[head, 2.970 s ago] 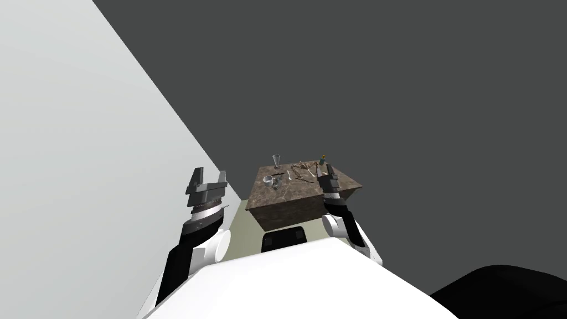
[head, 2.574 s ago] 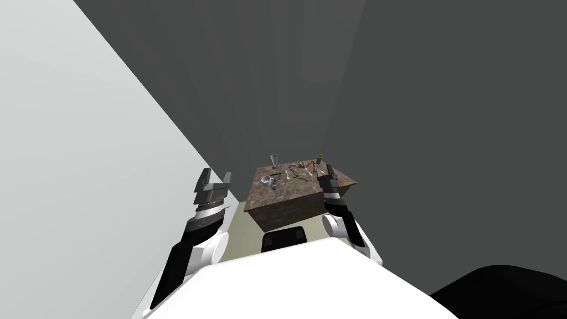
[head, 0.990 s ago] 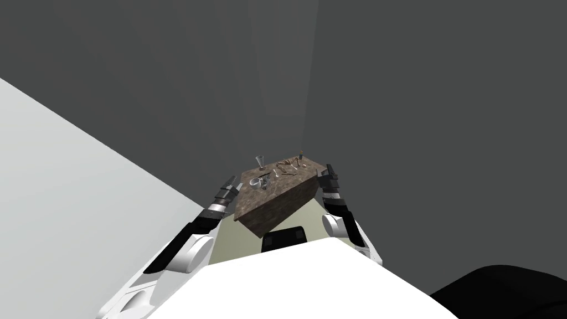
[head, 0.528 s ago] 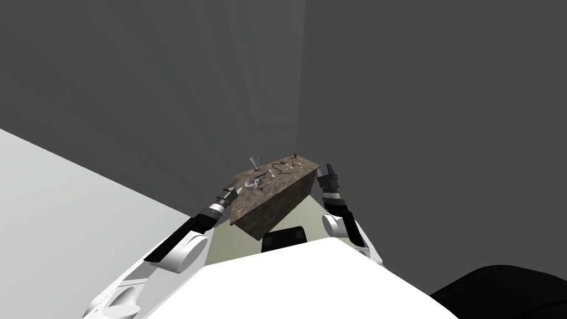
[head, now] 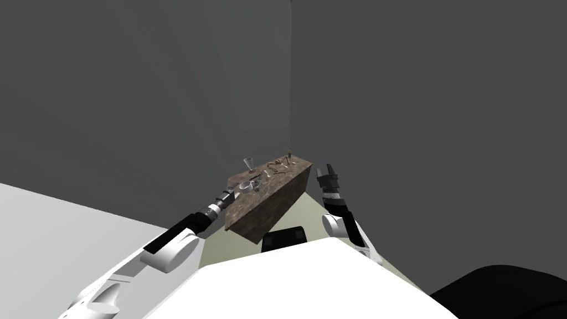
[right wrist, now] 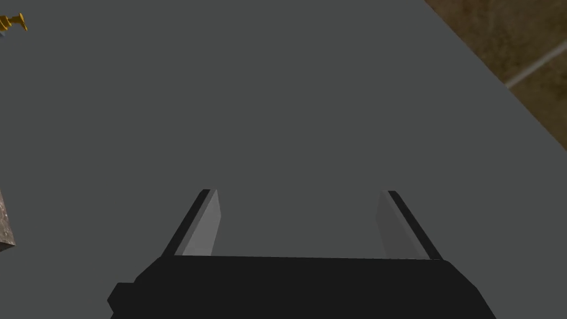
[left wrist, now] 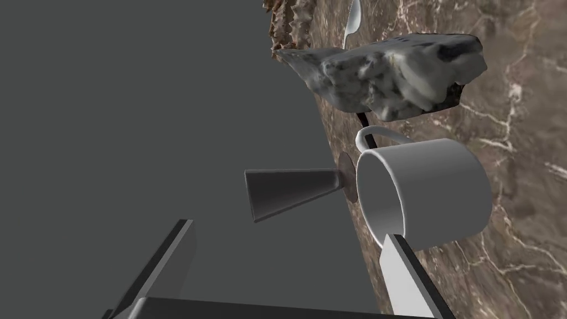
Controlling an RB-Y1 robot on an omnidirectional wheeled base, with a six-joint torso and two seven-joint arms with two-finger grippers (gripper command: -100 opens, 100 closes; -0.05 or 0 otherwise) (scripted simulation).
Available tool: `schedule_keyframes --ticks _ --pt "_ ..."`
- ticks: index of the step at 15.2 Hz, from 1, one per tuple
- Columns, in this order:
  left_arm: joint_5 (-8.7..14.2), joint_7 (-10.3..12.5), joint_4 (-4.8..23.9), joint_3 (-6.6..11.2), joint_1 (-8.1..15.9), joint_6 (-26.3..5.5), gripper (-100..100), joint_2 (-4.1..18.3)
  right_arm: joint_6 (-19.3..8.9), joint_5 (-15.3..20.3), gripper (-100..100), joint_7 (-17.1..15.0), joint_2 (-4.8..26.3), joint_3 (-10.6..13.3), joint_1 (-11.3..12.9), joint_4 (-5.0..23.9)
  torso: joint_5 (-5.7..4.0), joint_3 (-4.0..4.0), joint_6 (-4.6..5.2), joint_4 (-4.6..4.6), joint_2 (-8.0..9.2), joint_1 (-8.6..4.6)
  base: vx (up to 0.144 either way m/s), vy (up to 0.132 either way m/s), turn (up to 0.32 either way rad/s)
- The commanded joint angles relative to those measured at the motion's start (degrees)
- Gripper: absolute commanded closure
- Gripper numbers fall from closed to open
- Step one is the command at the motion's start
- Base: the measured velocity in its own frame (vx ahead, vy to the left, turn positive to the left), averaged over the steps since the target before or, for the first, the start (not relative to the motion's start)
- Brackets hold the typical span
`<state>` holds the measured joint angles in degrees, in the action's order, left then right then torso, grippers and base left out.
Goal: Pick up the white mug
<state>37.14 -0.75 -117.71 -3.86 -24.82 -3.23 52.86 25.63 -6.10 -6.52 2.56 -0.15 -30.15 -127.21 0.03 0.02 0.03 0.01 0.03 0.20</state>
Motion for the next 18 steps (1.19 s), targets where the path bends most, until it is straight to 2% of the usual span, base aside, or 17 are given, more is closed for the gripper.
schedule_keyframes --ticks 1,2,3,4,5,6,8,9,10,11,13,14,15,16,17,18 --pt "2.9 -0.4 1.2 -0.33 0.0 -2.9 -100 2.9 0.0 0.0 0 0.0 0.0 0.0 0.0 0.0 0.00 0.00 0.00 0.00 0.00 0.00 -0.035 0.035 -0.333" --pt "3.4 -0.4 1.2 -0.33 0.0 -3.4 -100 4.5 0.0 0.0 0 0.0 0.0 0.0 0.0 0.0 0.00 0.01 0.03 0.00 0.02 0.02 -0.037 0.041 -0.291" --pt "3.4 -0.4 1.2 -0.33 0.0 -3.4 -100 4.8 0.0 0.0 0 0.0 0.0 0.0 0.0 0.0 0.01 0.01 0.01 0.00 0.02 0.04 -0.026 0.032 -0.107" --pt "5.8 -0.5 2.4 -0.74 0.3 -5.7 -100 6.7 0.0 0.0 0 0.0 0.0 0.0 0.0 0.0 0.02 0.00 -0.04 0.00 0.00 0.03 -0.027 0.022 -0.259" --pt "6.0 -0.5 2.4 -0.74 0.3 -5.7 -100 8.0 0.0 0.0 0 0.0 0.0 0.0 0.0 0.0 0.01 -0.01 0.02 -0.01 0.00 0.01 -0.029 0.024 -0.254" --pt "8.0 -0.7 3.6 -1.17 0.5 -7.2 -100 9.4 0.0 0.0 0 0.0 0.0 0.0 0.0 0.0 0.00 -0.01 0.00 0.00 -0.01 0.00 -0.033 0.029 -0.338" --pt "8.6 -0.7 3.6 -1.17 0.5 -7.9 -100 11.4 0.0 0.0 0 0.0 0.0 0.0 0.0 0.0 0.00 0.00 -0.01 0.00 0.01 0.02 -0.031 0.031 -0.169" --pt "11.0 -0.9 4.8 -1.63 0.7 -10.1 -100 13.2 0.0 0.0 0 0.0 0.0 0.0 0.0 0.0 0.01 0.00 -0.05 0.00 -0.01 0.02 -0.023 0.023 -0.225" --pt "11.2 -0.9 4.8 -1.63 0.7 -10.1 -100 14.6 0.0 0.0 0 0.0 0.0 0.0 0.0 0.0 0.00 -0.02 0.01 -0.01 -0.03 0.01 -0.022 0.028 -0.283" --pt "13.3 -1.1 5.9 -2.12 0.9 -11.6 -100 16.2 0.0 0.0 0 0.0 0.0 0.0 0.0 0.0 0.00 -0.02 0.01 -0.01 -0.04 0.01 -0.029 0.030 -0.380" --pt "13.7 -1.1 5.9 -2.12 0.9 -12.4 -100 17.8 0.0 0.0 0 0.0 0.0 0.0 0.0 0.0 0.01 -0.02 0.00 -0.01 -0.03 0.02 -0.028 0.031 -0.158" --pt "15.8 -1.3 6.9 -2.64 1.0 -14.5 -100 19.3 0.0 0.0 0 0.0 0.0 0.0 0.0 0.0 0.01 -0.02 -0.06 0.00 -0.04 0.02 -0.018 0.021 -0.151" --pt "16.2 -1.3 6.9 -2.64 1.0 -14.5 -100 20.8 0.0 0.0 0 0.0 0.0 0.0 0.0 0.0 0.00 -0.03 -0.01 -0.01 -0.06 0.01 -0.019 0.024 -0.242" --pt "18.5 -1.5 8.0 -3.18 1.2 -16.4 -100 22.5 0.0 0.0 0 0.0 0.0 0.0 0.0 0.0 0.00 -0.04 0.00 -0.01 -0.07 0.01 -0.027 0.036 -0.364" --pt "18.6 -1.5 8.0 -3.18 1.2 -16.7 -100 23.8 0.0 0.0 0 0.0 0.0 0.0 0.0 0.0 0.01 -0.04 0.04 -0.02 -0.06 0.03 -0.030 0.044 -0.264" --pt "18.6 -1.5 8.0 -3.18 1.2 -16.7 -100 23.9 0.0 0.0 0 0.0 0.0 0.0 0.0 0.0 0.01 -0.03 -0.01 -0.01 -0.05 0.06 -0.019 0.032 -0.072"
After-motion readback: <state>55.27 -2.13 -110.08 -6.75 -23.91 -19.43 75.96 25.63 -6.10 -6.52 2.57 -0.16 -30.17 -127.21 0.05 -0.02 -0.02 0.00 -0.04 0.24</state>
